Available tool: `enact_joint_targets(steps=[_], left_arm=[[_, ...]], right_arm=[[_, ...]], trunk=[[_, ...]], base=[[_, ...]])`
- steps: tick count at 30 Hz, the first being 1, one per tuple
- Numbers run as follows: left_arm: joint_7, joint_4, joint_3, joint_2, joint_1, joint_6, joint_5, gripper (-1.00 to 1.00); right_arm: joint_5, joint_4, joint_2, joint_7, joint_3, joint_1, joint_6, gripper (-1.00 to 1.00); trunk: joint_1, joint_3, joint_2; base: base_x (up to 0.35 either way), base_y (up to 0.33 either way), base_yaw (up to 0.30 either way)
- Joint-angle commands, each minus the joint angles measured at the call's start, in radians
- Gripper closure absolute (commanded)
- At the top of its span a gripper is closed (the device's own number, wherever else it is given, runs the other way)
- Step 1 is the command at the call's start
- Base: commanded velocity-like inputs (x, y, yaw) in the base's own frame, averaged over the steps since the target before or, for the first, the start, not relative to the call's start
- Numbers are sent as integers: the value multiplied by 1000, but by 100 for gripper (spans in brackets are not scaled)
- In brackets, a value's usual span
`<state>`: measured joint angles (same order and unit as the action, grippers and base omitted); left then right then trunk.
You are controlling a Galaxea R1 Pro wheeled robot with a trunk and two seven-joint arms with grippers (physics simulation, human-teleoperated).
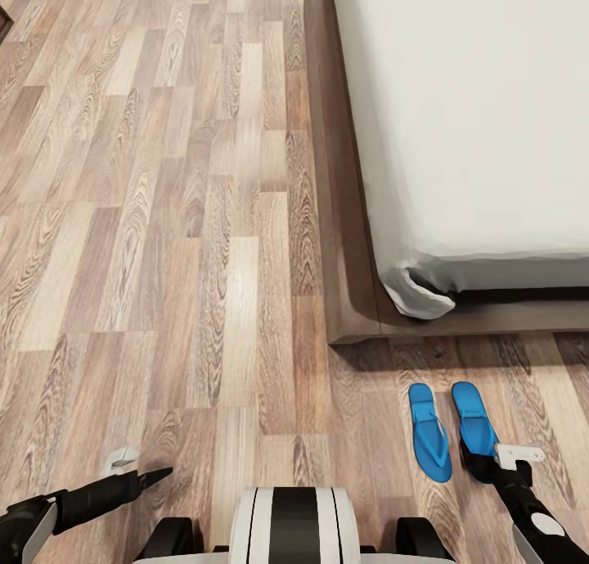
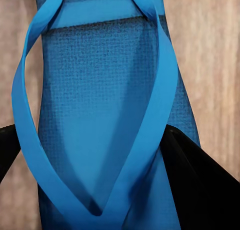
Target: In the bedroom, move the book from the bed onto either nightstand, and place the two sandals side by side next to the bed.
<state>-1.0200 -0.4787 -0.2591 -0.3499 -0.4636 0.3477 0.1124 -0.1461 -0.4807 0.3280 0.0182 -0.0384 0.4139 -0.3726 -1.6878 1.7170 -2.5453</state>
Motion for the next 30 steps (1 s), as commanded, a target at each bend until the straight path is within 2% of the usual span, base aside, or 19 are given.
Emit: enact_joint_targets(steps=[1,7,8,30], left_arm=[[-3,0,-2,0,0,10,4,-100],[-3,0,-2,0,0,10,4,-100],[-3,0,-2,0,0,10,4,-100],[-3,0,-2,0,0,10,4,-100]], right_arm=[[-10,1,0,2,2,0,-3,100],[-11,1,0,2,2,0,-3,100],[-11,1,0,2,1,0,-3,-100],[-13,1,0,2,0,0,-3,-100]], trunk=[[0,0,0],[0,0,0],[0,0,0],[0,0,0]], base=[[0,0,0],[0,0,0],[0,0,0],[0,0,0]])
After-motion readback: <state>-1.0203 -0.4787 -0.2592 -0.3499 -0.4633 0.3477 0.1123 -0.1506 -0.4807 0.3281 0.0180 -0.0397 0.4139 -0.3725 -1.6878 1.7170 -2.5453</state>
